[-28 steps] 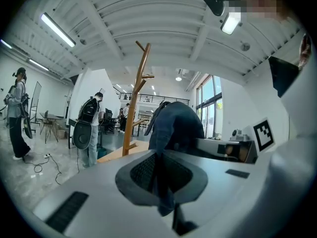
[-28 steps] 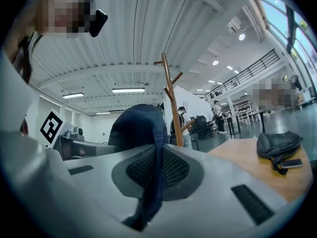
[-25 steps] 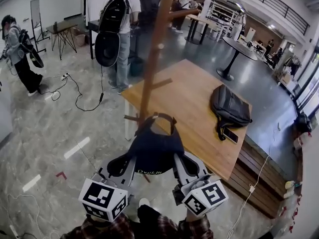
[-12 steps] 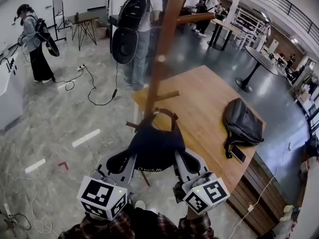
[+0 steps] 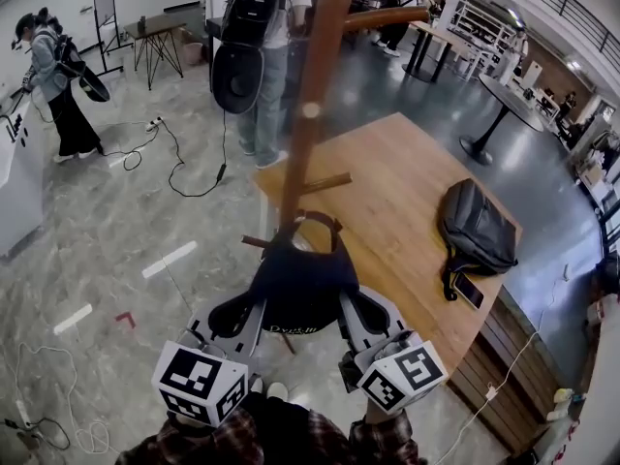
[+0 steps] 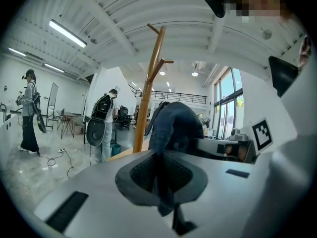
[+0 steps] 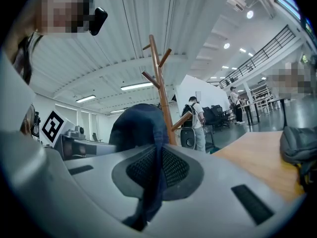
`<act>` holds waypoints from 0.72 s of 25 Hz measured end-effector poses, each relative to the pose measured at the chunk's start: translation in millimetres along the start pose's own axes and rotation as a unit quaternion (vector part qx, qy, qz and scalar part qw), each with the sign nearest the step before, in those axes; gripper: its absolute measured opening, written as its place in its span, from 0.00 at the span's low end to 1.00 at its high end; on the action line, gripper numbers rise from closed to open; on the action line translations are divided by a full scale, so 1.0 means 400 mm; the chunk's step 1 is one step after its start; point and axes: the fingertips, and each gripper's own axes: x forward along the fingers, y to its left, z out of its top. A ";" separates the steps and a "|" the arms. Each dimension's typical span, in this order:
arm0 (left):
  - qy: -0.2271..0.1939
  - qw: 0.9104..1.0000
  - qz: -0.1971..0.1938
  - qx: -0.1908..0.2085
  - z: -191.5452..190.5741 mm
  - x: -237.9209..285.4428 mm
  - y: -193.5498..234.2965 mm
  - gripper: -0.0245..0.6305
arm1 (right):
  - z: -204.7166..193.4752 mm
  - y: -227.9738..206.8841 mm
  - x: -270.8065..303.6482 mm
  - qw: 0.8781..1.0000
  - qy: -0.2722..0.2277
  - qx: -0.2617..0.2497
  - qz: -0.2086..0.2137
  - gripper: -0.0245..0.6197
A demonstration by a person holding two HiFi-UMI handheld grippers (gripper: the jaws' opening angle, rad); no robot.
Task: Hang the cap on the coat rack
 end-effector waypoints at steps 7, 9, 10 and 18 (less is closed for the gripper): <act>0.032 0.999 0.009 0.001 -0.086 0.033 0.044 0.06 | -0.094 -0.024 0.041 0.999 0.037 0.007 -0.009 0.07; 0.039 0.999 0.011 0.001 -0.113 0.048 0.059 0.06 | -0.123 -0.035 0.057 0.999 0.044 0.010 -0.010 0.07; 0.044 0.999 0.012 0.000 -0.128 0.056 0.065 0.06 | -0.139 -0.042 0.064 0.999 0.048 0.013 -0.011 0.07; 0.065 0.998 0.020 -0.008 -0.238 0.104 0.113 0.06 | -0.263 -0.084 0.109 0.997 0.068 0.024 -0.012 0.07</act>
